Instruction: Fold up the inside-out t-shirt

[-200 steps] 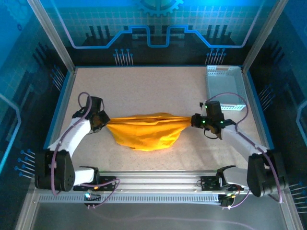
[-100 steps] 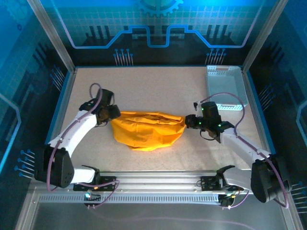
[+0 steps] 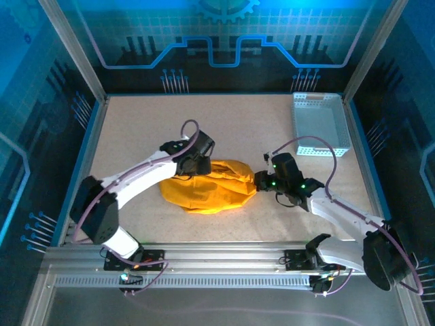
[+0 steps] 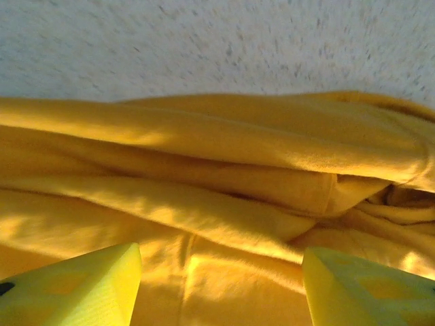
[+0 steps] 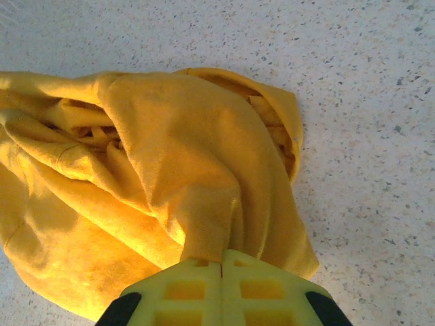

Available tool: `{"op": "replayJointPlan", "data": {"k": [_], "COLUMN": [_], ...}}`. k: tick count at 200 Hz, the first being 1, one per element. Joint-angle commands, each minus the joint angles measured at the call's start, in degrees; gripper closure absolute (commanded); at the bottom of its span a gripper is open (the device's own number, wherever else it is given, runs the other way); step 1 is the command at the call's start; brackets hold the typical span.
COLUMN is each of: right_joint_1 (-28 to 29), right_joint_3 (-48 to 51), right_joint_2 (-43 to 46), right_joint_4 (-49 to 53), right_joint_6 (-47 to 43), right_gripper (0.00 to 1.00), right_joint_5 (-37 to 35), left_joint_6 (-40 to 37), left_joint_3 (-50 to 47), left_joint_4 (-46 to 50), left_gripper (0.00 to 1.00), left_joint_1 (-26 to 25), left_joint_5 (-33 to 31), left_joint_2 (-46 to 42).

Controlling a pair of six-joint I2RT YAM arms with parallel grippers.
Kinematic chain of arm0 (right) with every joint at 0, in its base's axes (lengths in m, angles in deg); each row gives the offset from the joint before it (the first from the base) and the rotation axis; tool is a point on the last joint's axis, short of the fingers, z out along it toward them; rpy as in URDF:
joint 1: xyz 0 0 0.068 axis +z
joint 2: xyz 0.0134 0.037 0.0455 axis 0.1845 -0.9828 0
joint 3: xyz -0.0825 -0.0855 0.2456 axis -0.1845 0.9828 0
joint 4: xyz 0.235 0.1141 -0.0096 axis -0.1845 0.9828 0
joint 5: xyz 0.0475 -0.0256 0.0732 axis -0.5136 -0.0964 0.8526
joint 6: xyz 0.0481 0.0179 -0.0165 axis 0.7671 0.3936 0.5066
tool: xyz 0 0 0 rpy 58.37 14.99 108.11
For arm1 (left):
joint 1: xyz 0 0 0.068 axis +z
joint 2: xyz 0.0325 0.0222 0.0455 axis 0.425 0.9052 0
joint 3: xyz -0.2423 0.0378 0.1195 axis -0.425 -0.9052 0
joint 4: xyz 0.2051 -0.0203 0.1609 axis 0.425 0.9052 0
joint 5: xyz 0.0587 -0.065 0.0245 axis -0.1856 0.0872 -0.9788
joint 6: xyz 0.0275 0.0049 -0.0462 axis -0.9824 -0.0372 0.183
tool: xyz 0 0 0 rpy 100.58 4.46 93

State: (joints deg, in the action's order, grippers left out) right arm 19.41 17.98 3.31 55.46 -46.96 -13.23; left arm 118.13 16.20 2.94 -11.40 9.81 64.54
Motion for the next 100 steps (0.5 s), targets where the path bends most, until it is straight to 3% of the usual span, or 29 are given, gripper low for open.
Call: {"op": "replayJointPlan", "data": {"k": [1, 65, 81, 100], "right_joint_1": [0.91, 1.16, 1.24, 1.2], "right_joint_3": [0.95, 2.11, 2.11, 2.11], "right_joint_2": [0.84, 1.58, 2.04, 2.88], "right_joint_4": [-0.69, -1.43, -1.21, -0.74], "right_joint_6": [0.68, 0.62, 0.58, 0.93], "right_gripper": [1.0, 1.0, 1.0, 1.0], "right_joint_5": [-1.66, -1.54, -1.81, -2.32], "left_joint_6": [2.9, 3.29, 2.89, 2.89], "left_joint_3": [2.93, 3.15, 3.51, 2.43], "left_joint_4": [-3.46, -4.73, -4.57, -5.49], "left_gripper": [0.38, 0.45, 0.54, 0.75], "left_joint_1": [-0.61, -0.95, -0.7, -0.64], "left_joint_5": [3.58, 0.97, 1.24, 1.17], "left_joint_2": [2.21, 6.97, 8.37, 7.97]}}
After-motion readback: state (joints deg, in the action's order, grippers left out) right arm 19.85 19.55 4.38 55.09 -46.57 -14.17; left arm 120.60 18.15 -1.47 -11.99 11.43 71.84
